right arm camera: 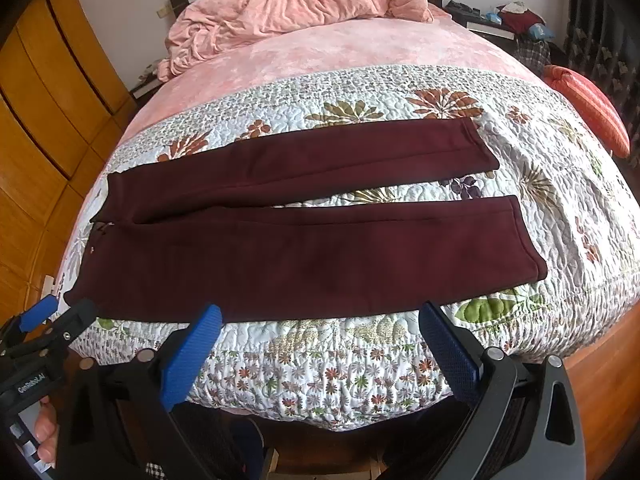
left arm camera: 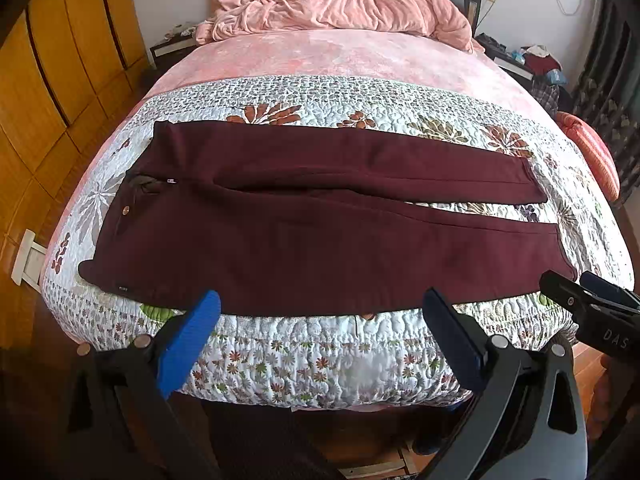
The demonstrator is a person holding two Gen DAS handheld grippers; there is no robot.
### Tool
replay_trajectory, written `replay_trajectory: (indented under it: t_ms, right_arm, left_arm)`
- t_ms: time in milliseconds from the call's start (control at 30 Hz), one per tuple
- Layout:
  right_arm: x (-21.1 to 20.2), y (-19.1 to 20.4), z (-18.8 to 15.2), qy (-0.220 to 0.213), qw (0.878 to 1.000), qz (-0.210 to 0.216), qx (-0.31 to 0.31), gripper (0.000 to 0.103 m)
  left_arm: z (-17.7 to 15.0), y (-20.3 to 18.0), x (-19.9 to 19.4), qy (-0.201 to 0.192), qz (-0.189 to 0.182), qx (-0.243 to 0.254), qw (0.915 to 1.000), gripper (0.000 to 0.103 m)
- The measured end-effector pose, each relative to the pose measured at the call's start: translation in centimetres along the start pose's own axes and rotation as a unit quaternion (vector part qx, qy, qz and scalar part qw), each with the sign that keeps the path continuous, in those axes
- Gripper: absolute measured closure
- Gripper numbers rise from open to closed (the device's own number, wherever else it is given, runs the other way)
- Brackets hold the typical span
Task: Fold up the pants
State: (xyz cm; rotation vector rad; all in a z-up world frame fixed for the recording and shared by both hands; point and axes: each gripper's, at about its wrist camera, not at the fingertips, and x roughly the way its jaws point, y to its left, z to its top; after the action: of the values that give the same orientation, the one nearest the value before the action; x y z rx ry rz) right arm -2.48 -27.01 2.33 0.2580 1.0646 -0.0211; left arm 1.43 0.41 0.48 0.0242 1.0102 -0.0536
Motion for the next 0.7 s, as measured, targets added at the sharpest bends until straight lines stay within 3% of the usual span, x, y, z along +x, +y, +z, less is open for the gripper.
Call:
replay_trajectory:
  t_ms: [700]
  right_arm:
    - [0.53,-0.34,0.07,0.005,1.0,0.003,0.005,0.004]
  left_arm:
    - [0.31,0.05,0.35,0.002,0.002,-0.002,1.0,0.003]
